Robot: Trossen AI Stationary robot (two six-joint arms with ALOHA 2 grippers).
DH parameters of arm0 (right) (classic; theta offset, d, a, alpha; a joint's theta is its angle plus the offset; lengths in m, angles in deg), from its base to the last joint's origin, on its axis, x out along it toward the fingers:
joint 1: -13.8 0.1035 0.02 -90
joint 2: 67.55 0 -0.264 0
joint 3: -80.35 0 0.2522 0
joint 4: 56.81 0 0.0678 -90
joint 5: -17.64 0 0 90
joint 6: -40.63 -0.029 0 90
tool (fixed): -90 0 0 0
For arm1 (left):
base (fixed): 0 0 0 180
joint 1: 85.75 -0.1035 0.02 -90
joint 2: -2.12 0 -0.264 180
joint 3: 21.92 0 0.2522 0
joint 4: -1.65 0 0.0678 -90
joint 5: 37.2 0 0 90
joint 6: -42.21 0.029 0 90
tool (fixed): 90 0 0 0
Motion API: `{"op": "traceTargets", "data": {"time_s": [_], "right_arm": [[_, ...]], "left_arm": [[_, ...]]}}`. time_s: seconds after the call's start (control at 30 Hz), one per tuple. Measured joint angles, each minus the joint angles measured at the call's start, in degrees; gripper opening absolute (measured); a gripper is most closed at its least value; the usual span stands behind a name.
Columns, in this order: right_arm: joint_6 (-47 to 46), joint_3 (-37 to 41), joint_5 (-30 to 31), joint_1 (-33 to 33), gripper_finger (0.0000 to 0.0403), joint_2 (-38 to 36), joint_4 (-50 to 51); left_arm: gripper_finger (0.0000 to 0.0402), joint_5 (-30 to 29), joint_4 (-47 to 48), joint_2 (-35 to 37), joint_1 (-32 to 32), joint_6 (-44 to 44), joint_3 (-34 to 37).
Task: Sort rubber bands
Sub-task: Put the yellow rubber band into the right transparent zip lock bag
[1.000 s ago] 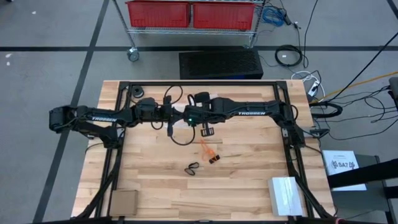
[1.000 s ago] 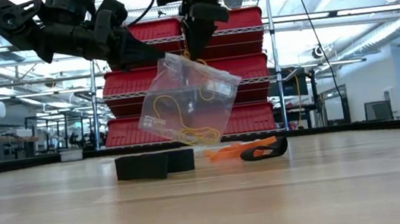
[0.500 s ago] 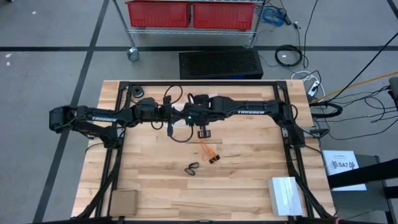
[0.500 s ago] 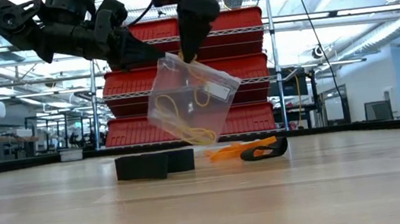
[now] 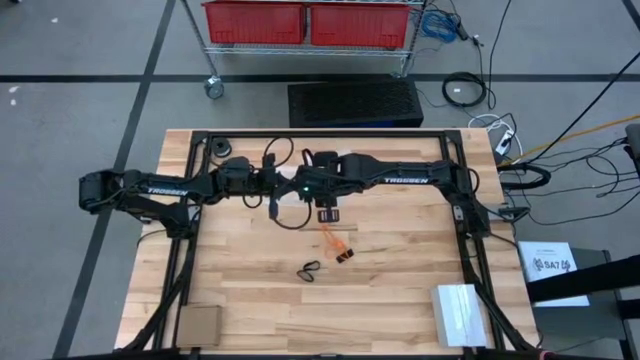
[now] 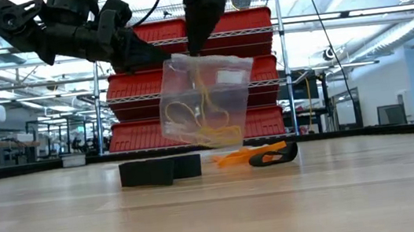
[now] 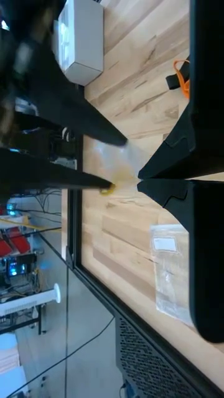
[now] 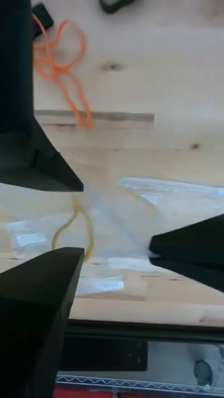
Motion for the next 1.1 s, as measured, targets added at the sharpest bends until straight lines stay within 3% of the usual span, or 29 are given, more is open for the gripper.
{"op": "traceTargets", "data": {"time_s": [0.3, 0.47, 0.6, 0.7, 0.87, 1.1], "right_arm": [[0.0, -5.9, -3.2, 1.6, 0.0151, -0.2, 0.6], [-3.0, -6.2, -3.5, 1.2, 0.0134, -0.2, 7.3], [-4.2, -5.0, -13.5, 0.8, 0.0105, -0.1, 8.8], [-4.2, -3.5, -15.4, 1.0, 0.0087, -0.2, 8.8], [-4.5, 4.4, -16.3, 1.1, 0.0073, -1.2, 3.4], [-4.9, 29.6, -18.0, 1.6, 0.0057, -9.8, -20.1]], "left_arm": [[0.0002, 0.0, 0.1, 0.0, 0.0, 0.0, 0.0], [0.0002, -1.3, 0.5, 0.0, 0.0, 0.0, 0.0], [0.0002, -2.4, 1.5, 0.0, 0.0, 0.1, 0.0], [0.0002, -3.9, 2.3, 0.0, 0.0, 0.5, 0.0], [0.0002, -8.4, 7.3, 3.6, 0.6, 1.9, 0.0], [0.0002, -15.6, 15.5, 11.2, 3.5, 3.1, 0.0]]}}
